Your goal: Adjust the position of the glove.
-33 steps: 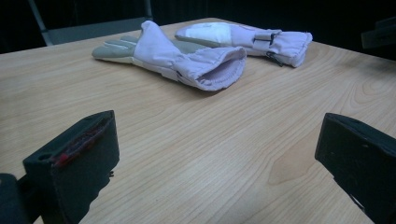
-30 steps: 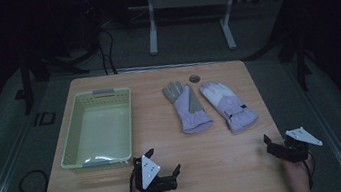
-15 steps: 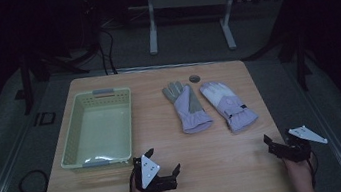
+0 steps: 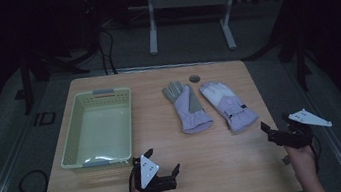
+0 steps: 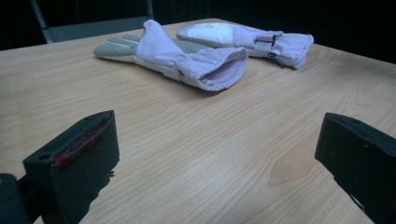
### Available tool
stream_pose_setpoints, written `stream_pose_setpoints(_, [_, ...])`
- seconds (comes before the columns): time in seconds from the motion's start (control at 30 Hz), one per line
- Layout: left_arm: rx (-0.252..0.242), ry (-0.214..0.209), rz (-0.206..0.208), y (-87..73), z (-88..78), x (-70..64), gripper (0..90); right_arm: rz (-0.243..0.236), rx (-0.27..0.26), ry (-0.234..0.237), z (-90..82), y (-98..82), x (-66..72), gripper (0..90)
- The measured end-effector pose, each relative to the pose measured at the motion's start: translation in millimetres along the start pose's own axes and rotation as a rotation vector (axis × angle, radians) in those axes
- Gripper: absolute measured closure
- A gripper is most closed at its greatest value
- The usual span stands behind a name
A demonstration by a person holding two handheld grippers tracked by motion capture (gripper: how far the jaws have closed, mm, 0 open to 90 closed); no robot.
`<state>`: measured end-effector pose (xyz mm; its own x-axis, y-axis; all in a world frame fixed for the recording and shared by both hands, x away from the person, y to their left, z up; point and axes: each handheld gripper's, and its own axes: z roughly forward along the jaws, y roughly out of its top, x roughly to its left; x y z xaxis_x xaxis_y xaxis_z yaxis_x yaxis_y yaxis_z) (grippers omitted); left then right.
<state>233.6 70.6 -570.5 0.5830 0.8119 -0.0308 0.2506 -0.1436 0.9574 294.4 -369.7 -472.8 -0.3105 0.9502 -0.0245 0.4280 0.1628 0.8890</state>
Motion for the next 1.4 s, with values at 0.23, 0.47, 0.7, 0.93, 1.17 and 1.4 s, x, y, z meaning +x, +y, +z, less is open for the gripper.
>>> stream_pose_setpoints(0.23, [0.001,0.001,0.006,0.1,0.0,-0.7,0.0,-0.012,-0.005,0.037,3.9,33.7,8.4,11.7])
stream_pose_setpoints(0.47, [0.001,-0.003,0.004,0.1,0.1,-0.3,0.0,-0.028,-0.009,0.024,8.5,59.2,17.7,10.8])
stream_pose_setpoints(0.7, [0.001,-0.015,-0.018,0.1,0.2,1.8,0.0,-0.019,-0.057,0.005,15.1,88.8,32.9,10.8])
stream_pose_setpoints(0.93, [0.003,-0.008,0.001,0.2,0.4,0.2,0.0,-0.029,-0.055,0.055,24.3,113.1,43.7,10.8])
stream_pose_setpoints(1.17, [0.003,-0.011,-0.002,0.2,0.5,0.5,0.0,-0.068,-0.018,0.095,35.6,128.2,58.1,18.0])
stream_pose_setpoints(1.4, [0.001,-0.007,0.005,0.1,0.1,-0.3,0.0,-0.038,0.030,0.145,48.1,132.6,67.2,22.6])
